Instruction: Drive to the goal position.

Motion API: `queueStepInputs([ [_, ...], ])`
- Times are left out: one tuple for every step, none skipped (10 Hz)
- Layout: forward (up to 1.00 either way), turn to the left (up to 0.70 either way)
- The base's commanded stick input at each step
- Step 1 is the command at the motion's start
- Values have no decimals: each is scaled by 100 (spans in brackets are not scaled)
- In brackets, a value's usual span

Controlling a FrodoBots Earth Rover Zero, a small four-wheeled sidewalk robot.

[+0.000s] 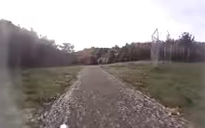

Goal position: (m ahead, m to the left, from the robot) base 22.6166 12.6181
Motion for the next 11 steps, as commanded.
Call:
queueStepInputs([
  [70, 18],
  [70, 20],
  [70, 16],
  [70, 12],
  [70, 9],
  [70, 0],
  [70, 0],
  [70, 0],
  [70, 0],
  [70, 0],
  [70, 0],
])
